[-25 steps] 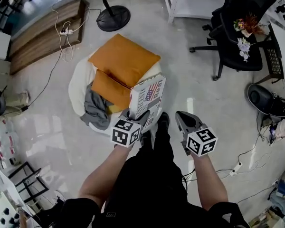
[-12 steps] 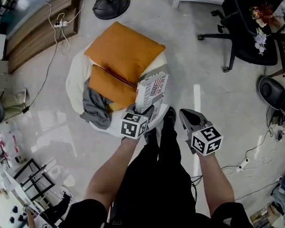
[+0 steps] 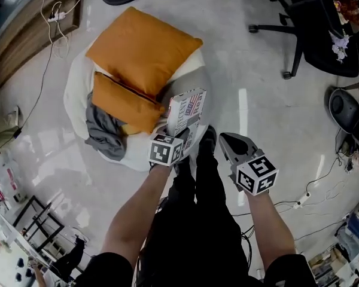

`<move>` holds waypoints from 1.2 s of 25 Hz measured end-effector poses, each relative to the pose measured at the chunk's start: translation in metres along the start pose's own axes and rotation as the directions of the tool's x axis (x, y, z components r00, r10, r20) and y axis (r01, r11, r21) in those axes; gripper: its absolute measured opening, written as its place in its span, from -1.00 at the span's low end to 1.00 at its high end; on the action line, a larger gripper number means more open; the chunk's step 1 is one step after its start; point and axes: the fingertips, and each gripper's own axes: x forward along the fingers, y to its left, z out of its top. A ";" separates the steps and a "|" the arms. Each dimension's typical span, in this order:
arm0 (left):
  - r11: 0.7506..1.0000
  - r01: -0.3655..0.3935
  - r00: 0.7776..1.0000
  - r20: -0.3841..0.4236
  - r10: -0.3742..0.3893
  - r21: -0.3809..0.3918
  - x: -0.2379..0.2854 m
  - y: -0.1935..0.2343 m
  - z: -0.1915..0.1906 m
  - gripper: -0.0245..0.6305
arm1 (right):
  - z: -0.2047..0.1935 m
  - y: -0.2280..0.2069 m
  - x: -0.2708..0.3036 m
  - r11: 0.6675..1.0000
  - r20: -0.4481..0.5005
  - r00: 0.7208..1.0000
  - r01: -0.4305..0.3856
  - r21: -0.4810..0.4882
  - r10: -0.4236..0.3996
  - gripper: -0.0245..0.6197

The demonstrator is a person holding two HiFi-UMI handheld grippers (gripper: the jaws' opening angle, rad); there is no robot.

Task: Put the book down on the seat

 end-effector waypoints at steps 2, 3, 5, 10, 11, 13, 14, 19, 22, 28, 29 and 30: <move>1.000 0.016 1.000 -0.007 -0.016 0.000 0.015 0.001 0.003 -0.44 | -0.004 -0.006 0.006 1.000 -0.012 1.000 -0.006 -0.002 0.006 -0.90; 1.000 0.023 1.000 -0.011 -0.023 -0.002 0.023 0.001 0.005 -0.44 | -0.007 -0.009 0.009 1.000 -0.018 1.000 -0.008 -0.004 0.008 -0.90; 0.999 0.035 0.999 -0.021 -0.035 -0.009 0.038 0.003 0.007 -0.44 | -0.013 -0.013 0.013 1.000 -0.030 0.999 -0.011 -0.003 0.011 -0.90; 0.999 0.049 0.996 -0.071 -0.049 0.001 0.074 0.010 0.010 -0.44 | -0.029 -0.022 0.021 1.000 -0.052 0.999 -0.012 0.015 0.013 -0.90; 0.999 0.051 0.996 -0.078 -0.050 0.009 0.080 0.012 0.012 -0.44 | -0.031 -0.024 0.024 1.000 -0.054 0.998 -0.014 0.015 0.014 -0.90; 0.998 0.062 0.995 -0.085 -0.060 0.021 0.091 0.013 0.015 -0.44 | -0.034 -0.028 0.027 1.000 -0.060 0.998 -0.017 0.013 0.018 -0.90; 0.997 0.071 0.994 -0.091 -0.068 0.027 0.095 0.012 0.015 -0.44 | -0.036 -0.029 0.029 1.000 -0.061 0.998 -0.019 0.013 0.020 -0.90; 0.993 0.096 0.984 -0.154 -0.086 0.061 0.115 0.013 0.008 -0.44 | -0.042 -0.035 0.034 0.999 -0.059 0.998 -0.026 0.020 0.027 -0.90; 0.993 0.100 0.981 -0.172 -0.089 0.059 0.124 0.016 0.010 -0.43 | -0.044 -0.042 0.034 0.999 -0.064 0.998 -0.026 0.019 0.028 -0.90; 0.999 0.011 0.985 -0.171 -0.002 0.053 0.124 0.044 0.018 -0.32 | -0.052 -0.054 0.032 0.999 -0.071 0.997 -0.019 0.026 0.021 -0.90; 0.998 -0.011 0.984 -0.179 0.021 0.058 0.122 0.049 0.018 -0.26 | -0.053 -0.056 0.032 0.999 -0.073 0.997 -0.017 0.027 0.019 -0.90; 0.997 -0.028 0.981 -0.187 0.041 0.072 0.120 0.053 0.018 -0.20 | -0.053 -0.056 0.031 0.999 -0.073 0.997 -0.016 0.030 0.018 -0.90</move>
